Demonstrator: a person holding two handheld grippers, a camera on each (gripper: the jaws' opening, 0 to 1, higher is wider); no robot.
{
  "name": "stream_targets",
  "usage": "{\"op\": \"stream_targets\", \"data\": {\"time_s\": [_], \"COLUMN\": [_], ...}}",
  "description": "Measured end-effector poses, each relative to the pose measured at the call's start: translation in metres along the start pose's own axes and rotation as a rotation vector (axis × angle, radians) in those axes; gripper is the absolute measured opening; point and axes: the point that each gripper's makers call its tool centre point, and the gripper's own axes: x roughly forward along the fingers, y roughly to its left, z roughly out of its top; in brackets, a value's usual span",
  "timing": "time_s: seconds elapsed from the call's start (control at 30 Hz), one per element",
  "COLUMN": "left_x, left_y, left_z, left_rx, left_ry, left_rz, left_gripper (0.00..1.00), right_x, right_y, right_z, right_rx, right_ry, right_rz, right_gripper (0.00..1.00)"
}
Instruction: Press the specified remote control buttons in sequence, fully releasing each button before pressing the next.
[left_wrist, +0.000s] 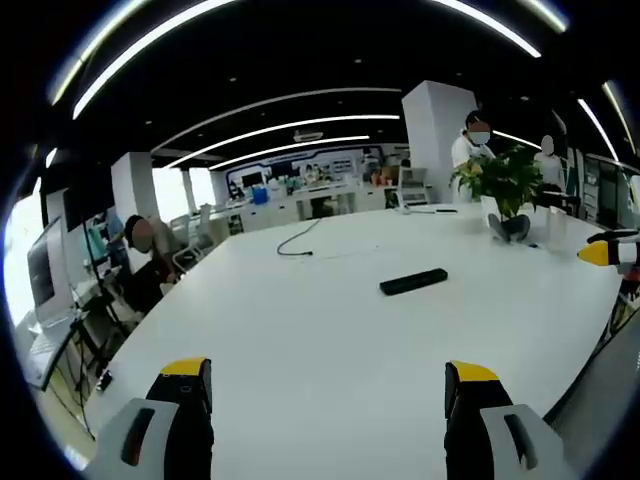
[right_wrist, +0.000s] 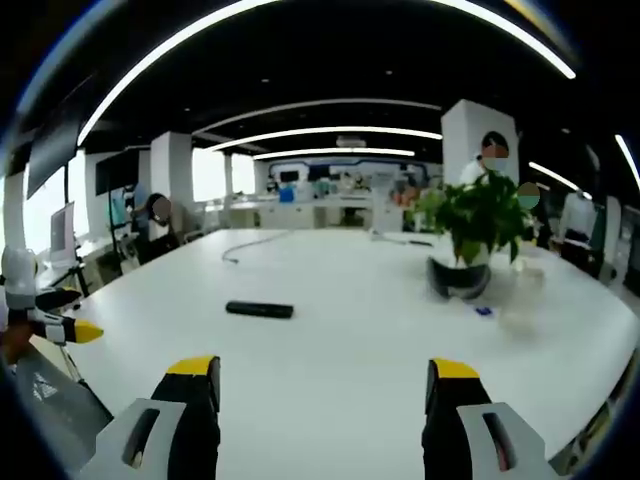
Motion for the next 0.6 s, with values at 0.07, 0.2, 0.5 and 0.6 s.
{"op": "stream_targets", "data": {"time_s": [0.07, 0.2, 0.5, 0.6], "left_x": [0.0, -0.0005, -0.0016, -0.0017], "left_y": [-0.0004, -0.0004, 0.0026, 0.0028], "left_z": [0.0, 0.0013, 0.0028, 0.0031], "left_rx": [0.0, 0.001, -0.012, -0.014], "left_ry": [0.001, -0.007, -0.018, -0.02], "left_rz": [-0.001, -0.002, 0.009, 0.009], "left_gripper": [1.0, 1.0, 1.0, 1.0], "right_x": [-0.0001, -0.0004, 0.0, -0.0001], "right_y": [0.0004, -0.0016, 0.0014, 0.0017], "right_z": [0.0005, 0.001, 0.0006, 0.0005], "right_rx": [-0.004, 0.004, -0.006, -0.007], "right_ry": [-0.002, -0.007, -0.002, 0.0], "right_rz": [0.0, -0.009, 0.001, 0.002], "right_gripper": [0.83, 0.83, 0.83, 0.83]}}
